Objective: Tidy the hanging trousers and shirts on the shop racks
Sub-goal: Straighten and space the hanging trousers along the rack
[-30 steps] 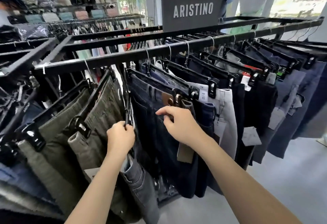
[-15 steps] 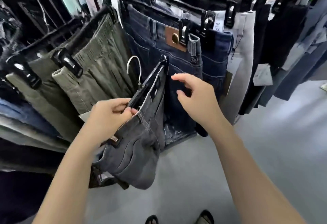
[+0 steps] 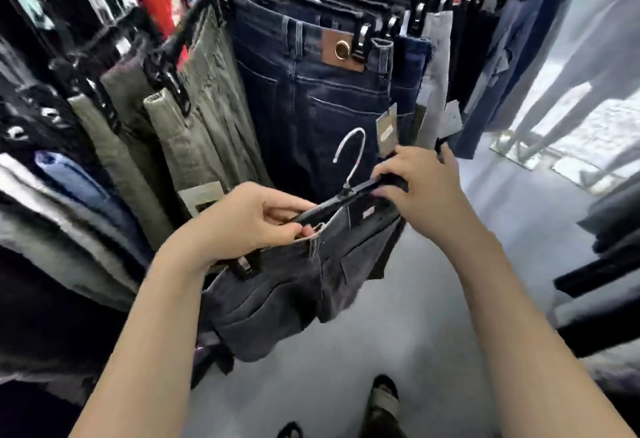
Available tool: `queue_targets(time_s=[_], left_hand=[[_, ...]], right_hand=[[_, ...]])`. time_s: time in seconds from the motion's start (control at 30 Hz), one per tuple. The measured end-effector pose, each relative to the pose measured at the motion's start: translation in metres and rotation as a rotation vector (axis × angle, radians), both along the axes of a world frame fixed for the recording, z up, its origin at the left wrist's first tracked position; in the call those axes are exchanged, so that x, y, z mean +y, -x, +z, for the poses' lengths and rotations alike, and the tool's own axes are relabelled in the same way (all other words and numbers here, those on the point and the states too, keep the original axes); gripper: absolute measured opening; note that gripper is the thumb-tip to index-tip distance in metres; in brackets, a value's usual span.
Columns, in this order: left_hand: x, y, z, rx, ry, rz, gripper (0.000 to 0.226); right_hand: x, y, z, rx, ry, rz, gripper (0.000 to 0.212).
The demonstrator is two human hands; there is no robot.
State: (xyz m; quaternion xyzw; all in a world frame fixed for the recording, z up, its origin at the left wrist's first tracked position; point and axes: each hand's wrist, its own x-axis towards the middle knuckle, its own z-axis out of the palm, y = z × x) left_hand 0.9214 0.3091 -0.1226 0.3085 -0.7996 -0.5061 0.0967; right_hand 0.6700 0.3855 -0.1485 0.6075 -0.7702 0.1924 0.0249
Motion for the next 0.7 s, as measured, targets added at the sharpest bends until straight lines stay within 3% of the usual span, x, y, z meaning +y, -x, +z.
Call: queue_targets(time_s=[0.17, 0.23, 0.43, 0.53, 0.7], left_hand=[[-0.024, 0.029, -0.011, -0.059, 0.385, -0.037, 0.024], [-0.032, 0.04, -0.017, -0.034, 0.501, 0.026, 0.033], [-0.043, 0.065, -0.042, 0.101, 0.363, 0.303, 0.091], [-0.04, 0.074, -0.049, 0.218, 0.221, 0.323, 0.088], [-0.035, 0.088, -0.039, 0.305, 0.187, 0.276, 0.079]], right_hand=[[0.058, 0.026, 0.022, 0.006, -0.041, -0.191, 0.012], [0.079, 0.031, 0.027, 0.002, -0.008, -0.278, 0.009], [0.126, 0.041, 0.049, 0.015, 0.002, -0.595, 0.021], [0.135, 0.039, 0.057, -0.12, 0.087, -0.63, 0.026], [0.134, 0.032, 0.067, -0.344, 0.193, -0.652, 0.036]])
